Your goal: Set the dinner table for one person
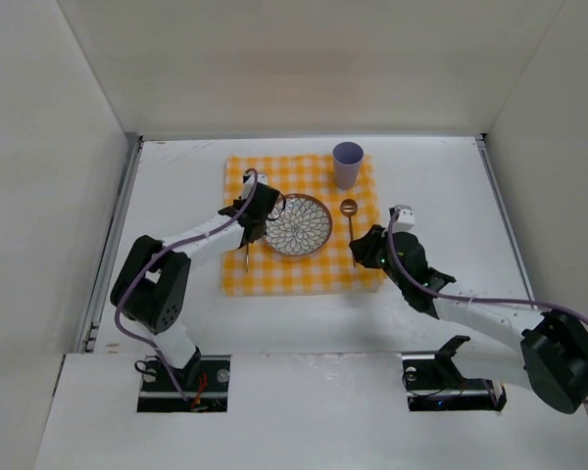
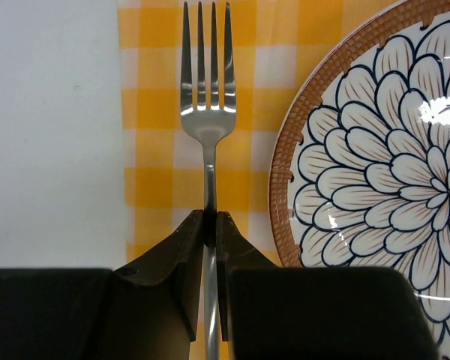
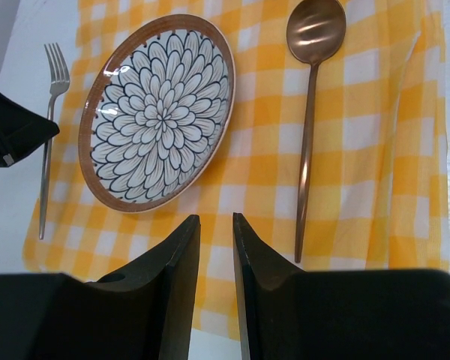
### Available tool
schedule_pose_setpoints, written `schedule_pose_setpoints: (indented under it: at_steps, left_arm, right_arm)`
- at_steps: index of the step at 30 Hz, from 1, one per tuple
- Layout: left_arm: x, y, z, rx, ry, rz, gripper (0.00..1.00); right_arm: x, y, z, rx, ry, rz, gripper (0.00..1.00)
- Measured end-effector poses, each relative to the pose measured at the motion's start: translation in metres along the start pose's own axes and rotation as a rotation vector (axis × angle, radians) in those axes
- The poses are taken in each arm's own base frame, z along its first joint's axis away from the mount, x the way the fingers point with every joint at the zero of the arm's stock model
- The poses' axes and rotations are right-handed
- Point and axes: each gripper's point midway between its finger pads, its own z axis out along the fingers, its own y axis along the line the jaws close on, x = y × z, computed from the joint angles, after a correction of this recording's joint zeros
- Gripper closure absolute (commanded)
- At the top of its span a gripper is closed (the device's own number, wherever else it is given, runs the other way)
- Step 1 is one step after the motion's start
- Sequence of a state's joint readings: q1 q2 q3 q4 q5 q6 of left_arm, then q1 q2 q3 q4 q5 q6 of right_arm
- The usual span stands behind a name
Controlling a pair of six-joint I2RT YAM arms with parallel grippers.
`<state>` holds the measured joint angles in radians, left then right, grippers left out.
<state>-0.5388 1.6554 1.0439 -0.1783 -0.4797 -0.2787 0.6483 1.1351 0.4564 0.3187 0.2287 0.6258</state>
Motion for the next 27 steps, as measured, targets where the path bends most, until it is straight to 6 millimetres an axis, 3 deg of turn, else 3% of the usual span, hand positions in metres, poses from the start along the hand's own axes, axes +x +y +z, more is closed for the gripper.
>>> schedule_pose_setpoints:
  at_steps: [7,27]
  left_arm:
    - [0.012,0.001,0.016,-0.020,0.033,0.029,0.95]
    - [0.024,-0.001,0.037,-0.037,0.062,0.050,0.93]
  right_arm:
    - [0.004,-0.003,0.002,0.009,0.012,-0.004,0.70]
    - [0.010,-0.006,0.005,0.021,0.028,-0.008,0.70]
